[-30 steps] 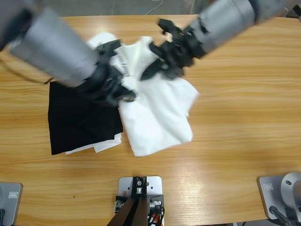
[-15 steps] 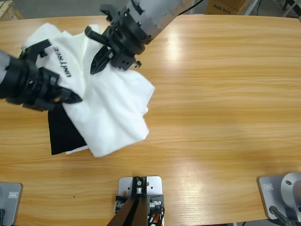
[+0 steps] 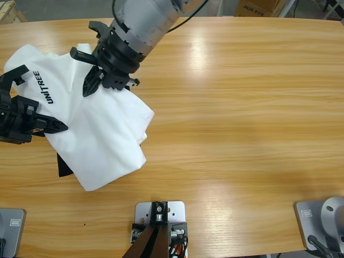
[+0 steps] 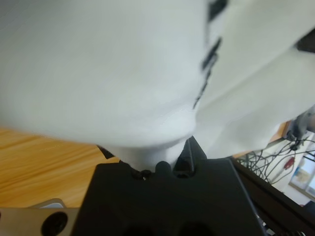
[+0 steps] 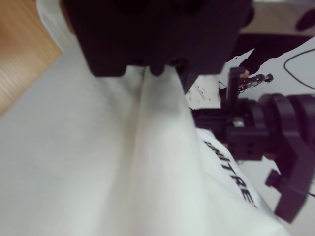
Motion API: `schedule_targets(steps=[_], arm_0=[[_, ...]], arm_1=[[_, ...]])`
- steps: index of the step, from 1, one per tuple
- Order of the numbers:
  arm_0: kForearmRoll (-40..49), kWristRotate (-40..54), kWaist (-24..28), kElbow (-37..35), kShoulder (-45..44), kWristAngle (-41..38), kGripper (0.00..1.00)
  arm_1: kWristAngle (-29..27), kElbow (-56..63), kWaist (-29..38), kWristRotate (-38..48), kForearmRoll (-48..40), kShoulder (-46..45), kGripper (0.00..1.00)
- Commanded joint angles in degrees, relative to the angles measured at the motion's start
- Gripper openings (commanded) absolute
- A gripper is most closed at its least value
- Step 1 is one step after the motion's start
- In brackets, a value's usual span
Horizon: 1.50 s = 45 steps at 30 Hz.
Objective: Fold clothes
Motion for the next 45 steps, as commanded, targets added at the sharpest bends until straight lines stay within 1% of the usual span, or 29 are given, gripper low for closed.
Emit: schedule_targets(steps=[1,6,10,21,22,23,24,25,26,27,28,31,35,38,40,41,42,43,44,45], arm_0=[[-0.9,1.5,2.1,2.9,1.3,-1.2,0.0],[-0.5,3.5,6.6,4.2,0.9,-1.2,0.0],[-1.0,6.4,9.7,4.1,3.0,-1.6,0.0],[-1.8,9.0,12.0,4.8,9.2,-3.3,0.0],[-1.8,9.1,12.2,4.8,9.7,-3.3,0.141],[-1.8,9.2,12.4,4.8,10.0,-3.3,0.388],[-1.8,9.2,12.6,4.7,10.2,-3.2,0.59],[-2.0,9.3,12.8,4.6,10.3,-3.2,0.786],[-2.2,9.5,13.3,4.5,10.3,-3.2,0.913],[-2.3,9.5,13.9,4.2,10.2,-3.1,0.973],[-2.3,9.5,14.8,3.9,9.9,-3.0,0.997],[-2.7,9.5,16.0,3.0,9.0,-2.9,1.0],[-2.6,9.5,16.5,3.5,6.4,-2.5,1.0],[-2.4,9.5,17.8,3.9,1.1,-1.9,1.0],[-2.1,9.6,19.2,2.4,-4.7,-0.8,1.0],[-1.8,10.2,19.5,1.0,-7.7,0.0,0.998],[-1.8,11.0,19.5,-0.6,-10.4,0.4,0.987],[-1.8,11.5,19.6,-2.1,-12.6,0.4,0.977],[-1.8,11.6,19.5,-3.1,-14.2,0.4,0.97],[-1.8,11.8,19.5,-3.7,-15.4,0.4,0.926]], arm_1=[[-0.6,-5.3,0.5,0.4,1.8,7.9,0.0],[-0.7,-5.9,0.5,0.4,2.4,9.1,0.0],[-1.2,-6.6,0.5,0.3,3.1,9.9,0.0],[-1.9,-7.6,0.5,-0.5,2.8,11.9,0.0],[-2.7,-7.7,0.5,-0.6,2.8,11.8,0.0],[-3.8,-7.7,0.5,-0.6,2.9,11.6,0.064],[-5.5,-7.9,0.5,-0.6,2.9,11.2,0.572],[-8.1,-8.0,0.5,-0.6,3.1,10.5,0.903],[-11.1,-8.4,0.7,-0.6,3.5,9.7,0.976],[-13.6,-8.7,1.0,-0.6,3.6,9.0,0.997],[-16.4,-9.1,1.4,-0.6,3.7,8.2,1.0],[-22.6,-11.8,2.1,-0.6,6.4,7.2,1.0],[-25.9,-13.3,2.6,-0.6,8.4,5.5,1.0],[-31.6,-13.4,2.9,-0.6,11.8,3.1,1.0],[-35.2,-13.4,2.9,-1.6,13.6,0.7,0.995],[-36.7,-13.4,2.9,-3.2,14.5,-1.0,0.951],[-38.0,-13.4,2.9,-5.5,15.4,-3.0,0.865],[-38.4,-13.4,2.9,-7.9,16.0,-5.3,0.658],[-38.2,-12.9,2.9,-9.5,16.0,-7.7,0.428],[-37.8,-11.4,2.9,-10.8,16.0,-10.0,0.205]])
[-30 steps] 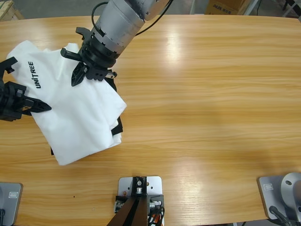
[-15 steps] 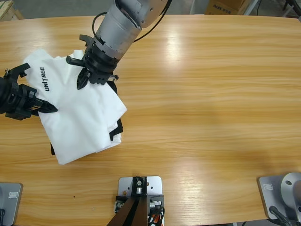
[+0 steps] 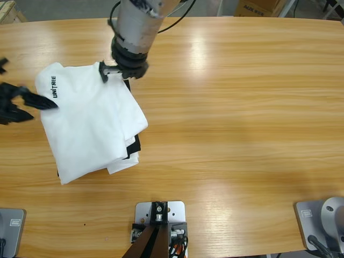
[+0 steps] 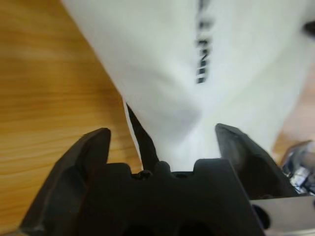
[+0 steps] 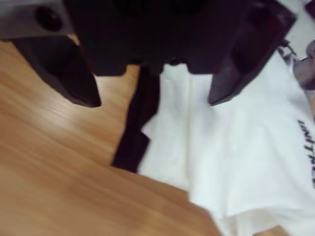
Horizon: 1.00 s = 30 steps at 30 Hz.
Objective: Fold clothes
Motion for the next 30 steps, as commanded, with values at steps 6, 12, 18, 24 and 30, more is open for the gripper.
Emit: schedule_targets(steps=[6,12,18,24,30], arm_0=[[-0.2,3.4,-3.9,-4.8,-13.3,2.1,0.0],[-14.1,2.9,-7.2,3.8,-4.5,1.6,0.0],[-21.6,2.9,-8.5,4.0,4.3,1.5,0.0],[-23.7,3.1,-8.6,8.3,4.9,1.5,0.0],[-26.8,3.0,-7.7,13.0,4.0,1.5,0.0]], arm_1=[[7.8,18.6,0.6,-13.1,-2.7,-24.4,0.0],[27.8,46.6,1.1,-9.6,-34.1,-29.0,0.0],[34.9,50.7,1.2,-9.3,-42.9,-24.3,0.0],[38.7,49.6,1.2,-8.2,-46.7,-17.8,0.0],[42.7,49.9,1.2,-8.3,-49.4,-11.9,0.0]])
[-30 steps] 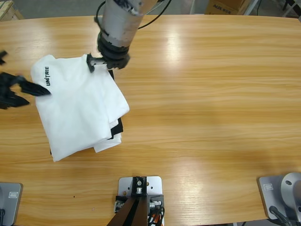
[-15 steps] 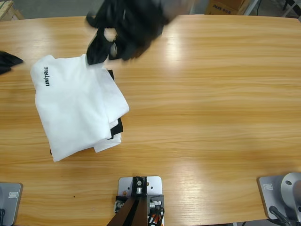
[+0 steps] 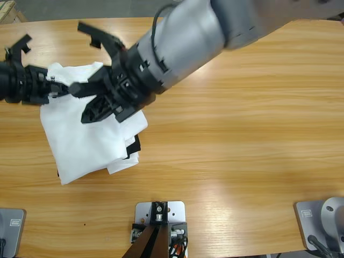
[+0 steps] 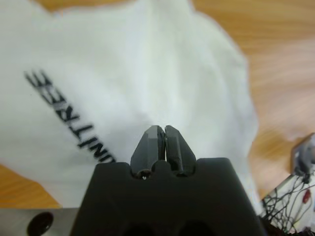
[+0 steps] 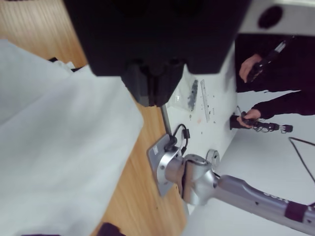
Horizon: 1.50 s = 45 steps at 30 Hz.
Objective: Fold clothes
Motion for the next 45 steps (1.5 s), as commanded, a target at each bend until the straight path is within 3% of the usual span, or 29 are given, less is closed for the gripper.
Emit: schedule_targets(steps=[1,15,25,35,36,37,39,40,41,42,43,45], arm_0=[[-4.3,0.3,0.5,6.2,1.4,0.0,0.0],[-13.4,1.1,1.4,9.9,8.5,-1.5,0.0],[-16.6,1.6,5.9,16.9,6.0,-3.1,0.0],[-15.6,0.8,4.8,8.3,-1.0,-5.8,0.0],[-14.4,0.8,4.7,6.7,-2.7,-6.2,0.171],[-13.2,0.8,4.6,5.3,-4.7,-6.3,0.414],[-10.9,0.8,4.6,3.3,-8.2,-6.2,0.513],[-8.8,0.8,4.5,2.4,-10.5,-6.2,0.501],[-6.9,0.7,4.2,2.0,-12.1,-6.2,0.4],[-5.7,0.6,3.7,2.3,-13.8,-6.1,0.14],[-4.9,0.5,2.9,3.3,-15.5,-5.9,0.0],[-4.5,-1.0,0.0,6.7,-18.3,-5.5,0.0]], arm_1=[[5.3,1.4,0.6,0.7,-4.2,10.8,0.0],[7.0,2.0,0.3,0.7,-7.6,18.2,0.0],[5.8,6.0,-0.1,0.4,-8.5,19.8,0.0],[4.5,6.5,-0.6,0.7,-8.2,15.6,0.0],[3.9,6.4,-0.6,0.9,-7.9,13.5,0.0],[3.5,6.2,-0.6,1.1,-7.5,11.2,0.0],[2.6,5.0,-0.6,1.3,-5.0,6.6,0.0],[2.5,3.3,-0.6,1.4,-3.6,4.7,0.0],[2.6,1.2,-0.7,1.7,-2.3,3.3,0.0],[2.9,-1.4,-0.9,2.0,-0.7,2.7,0.0],[3.3,-4.2,-1.1,2.3,0.7,2.6,0.0],[4.0,-10.0,-1.9,2.5,3.4,4.2,0.0]])
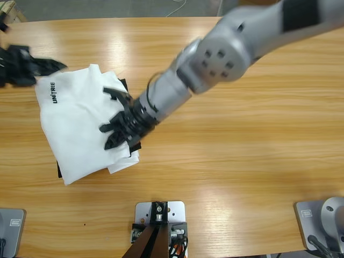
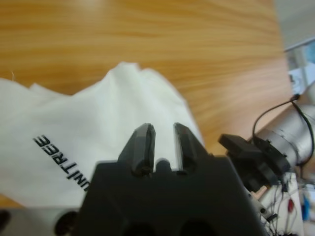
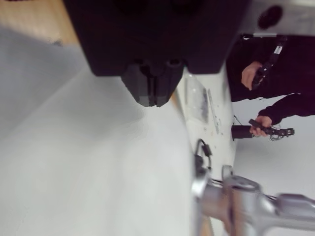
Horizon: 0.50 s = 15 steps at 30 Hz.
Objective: Fold clothes
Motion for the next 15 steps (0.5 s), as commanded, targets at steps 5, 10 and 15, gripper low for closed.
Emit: schedule_targets(steps=[5,10,15], arm_0=[[4.9,-7.7,-11.8,12.3,-14.8,4.2,0.0],[0.7,-8.3,-12.0,17.3,-13.2,4.9,0.0],[-6.5,-8.3,-14.6,18.1,-4.9,4.7,0.0]], arm_1=[[1.8,-26.3,-5.8,1.7,12.3,4.6,0.0],[2.4,-34.9,-6.4,1.4,15.7,12.9,0.0],[3.0,-34.5,-6.4,0.4,15.6,15.3,0.0]])
